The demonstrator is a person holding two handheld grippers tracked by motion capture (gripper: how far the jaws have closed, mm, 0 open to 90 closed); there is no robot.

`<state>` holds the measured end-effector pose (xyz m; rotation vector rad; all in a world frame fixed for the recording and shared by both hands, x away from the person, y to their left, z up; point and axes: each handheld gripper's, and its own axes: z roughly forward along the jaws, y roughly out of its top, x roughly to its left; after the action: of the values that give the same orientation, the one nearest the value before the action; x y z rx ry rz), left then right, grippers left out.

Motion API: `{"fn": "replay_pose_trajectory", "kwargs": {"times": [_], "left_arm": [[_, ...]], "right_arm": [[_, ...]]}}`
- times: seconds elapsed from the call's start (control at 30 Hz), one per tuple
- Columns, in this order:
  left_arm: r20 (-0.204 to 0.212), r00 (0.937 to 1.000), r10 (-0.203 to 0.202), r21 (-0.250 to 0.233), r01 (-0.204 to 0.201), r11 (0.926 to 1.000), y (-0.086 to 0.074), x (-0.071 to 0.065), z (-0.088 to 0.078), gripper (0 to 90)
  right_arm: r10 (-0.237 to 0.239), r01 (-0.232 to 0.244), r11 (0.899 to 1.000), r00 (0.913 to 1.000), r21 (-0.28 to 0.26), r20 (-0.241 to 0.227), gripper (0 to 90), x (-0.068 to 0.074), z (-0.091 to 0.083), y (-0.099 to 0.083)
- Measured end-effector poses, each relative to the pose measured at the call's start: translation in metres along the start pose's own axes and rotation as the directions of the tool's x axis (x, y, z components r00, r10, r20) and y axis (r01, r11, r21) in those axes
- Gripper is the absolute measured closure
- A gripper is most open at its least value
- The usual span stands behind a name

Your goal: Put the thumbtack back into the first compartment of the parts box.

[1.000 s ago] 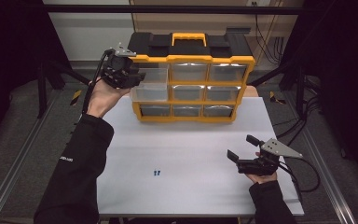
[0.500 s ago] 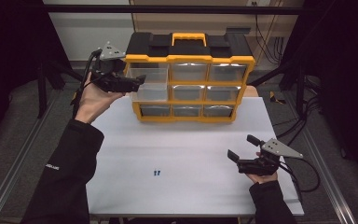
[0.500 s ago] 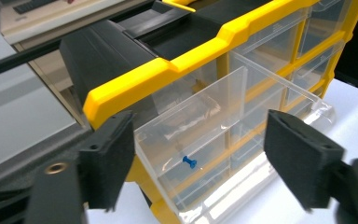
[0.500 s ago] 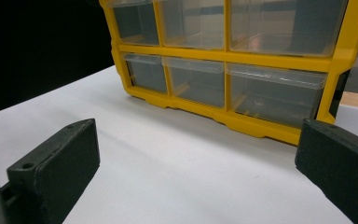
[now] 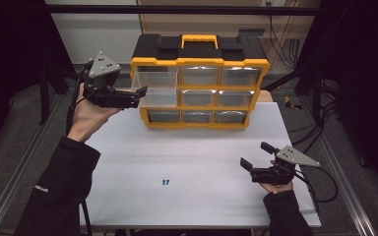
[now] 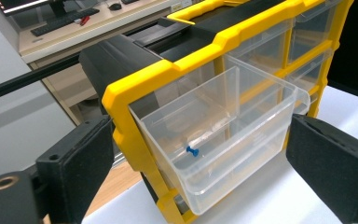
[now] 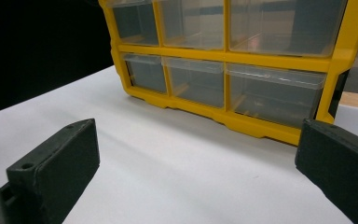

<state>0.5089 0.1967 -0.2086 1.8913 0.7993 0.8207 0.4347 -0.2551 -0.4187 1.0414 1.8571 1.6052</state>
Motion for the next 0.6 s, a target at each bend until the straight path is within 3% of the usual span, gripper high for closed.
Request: {"fn": "replay_pose_trajectory", "kwargs": {"times": [0.6], "left_arm": [[0.022,0.9995,-0.021,-0.021,0.022,0.9996,-0.048,-0.007,-0.019,4.7]], "right_arm": [[-0.004,0.004,1.000,1.0000,-0.006,0.000,0.3,0.000,-0.001,0.000]]}}
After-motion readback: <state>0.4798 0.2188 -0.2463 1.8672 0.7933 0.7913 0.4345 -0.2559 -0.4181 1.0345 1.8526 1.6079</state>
